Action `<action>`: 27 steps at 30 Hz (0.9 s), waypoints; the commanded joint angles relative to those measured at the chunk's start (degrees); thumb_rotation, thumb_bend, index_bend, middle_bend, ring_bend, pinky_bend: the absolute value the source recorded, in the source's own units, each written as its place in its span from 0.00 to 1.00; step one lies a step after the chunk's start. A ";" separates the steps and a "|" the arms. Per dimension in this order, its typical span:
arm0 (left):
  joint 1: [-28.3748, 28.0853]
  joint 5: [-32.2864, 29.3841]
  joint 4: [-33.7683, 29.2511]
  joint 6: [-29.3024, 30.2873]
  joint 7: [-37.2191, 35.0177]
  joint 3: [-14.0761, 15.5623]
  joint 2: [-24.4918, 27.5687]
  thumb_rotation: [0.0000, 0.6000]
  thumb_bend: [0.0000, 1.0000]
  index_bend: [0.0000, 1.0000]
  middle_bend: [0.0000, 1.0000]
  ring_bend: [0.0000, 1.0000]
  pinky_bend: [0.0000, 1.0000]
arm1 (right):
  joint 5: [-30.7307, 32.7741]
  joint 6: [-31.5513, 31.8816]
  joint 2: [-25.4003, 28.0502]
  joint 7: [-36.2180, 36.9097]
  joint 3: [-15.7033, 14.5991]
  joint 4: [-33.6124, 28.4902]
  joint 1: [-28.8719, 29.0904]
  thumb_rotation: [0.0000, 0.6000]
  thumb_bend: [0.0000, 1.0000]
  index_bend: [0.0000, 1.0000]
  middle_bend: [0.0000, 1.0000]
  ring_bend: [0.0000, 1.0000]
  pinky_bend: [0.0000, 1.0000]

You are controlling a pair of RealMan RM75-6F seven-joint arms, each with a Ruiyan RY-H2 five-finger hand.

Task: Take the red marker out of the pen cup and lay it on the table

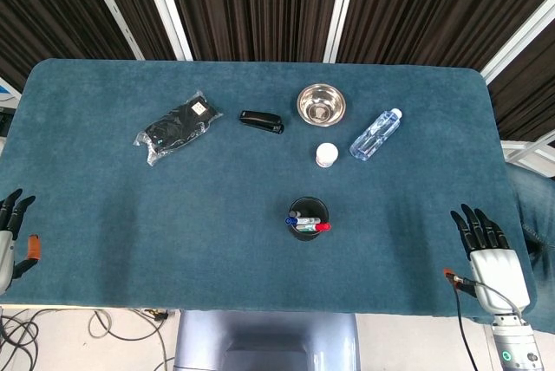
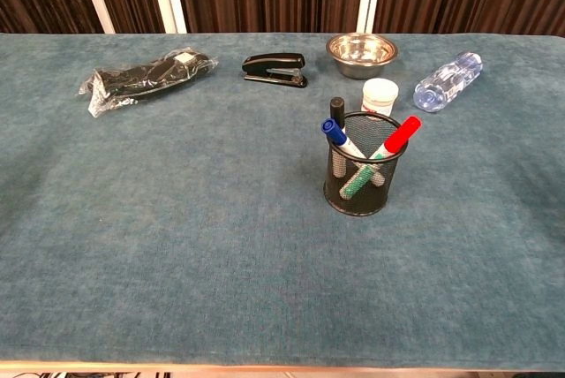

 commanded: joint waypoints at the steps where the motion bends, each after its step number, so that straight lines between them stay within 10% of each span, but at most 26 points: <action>1: 0.03 0.15 0.02 0.11 -0.03 0.03 -0.02 1.00 0.55 0.11 0.04 0.08 0.05 | -0.10 0.00 0.05 0.26 0.01 -0.06 -0.03 1.00 0.23 0.03 0.00 0.03 0.16; 17: -0.07 -0.79 -0.18 -0.61 0.33 -0.03 -0.26 1.00 0.55 0.11 0.04 0.08 0.05 | 0.93 -4.36 1.81 6.06 -0.09 -3.02 1.45 1.00 0.20 0.03 0.00 0.03 0.16; 27: 0.02 -1.34 -0.46 -0.58 -0.11 -0.28 -0.17 1.00 0.55 0.11 0.04 0.08 0.05 | 9.53 -20.67 5.34 13.27 4.15 -8.50 10.27 1.00 0.19 0.08 0.00 0.04 0.16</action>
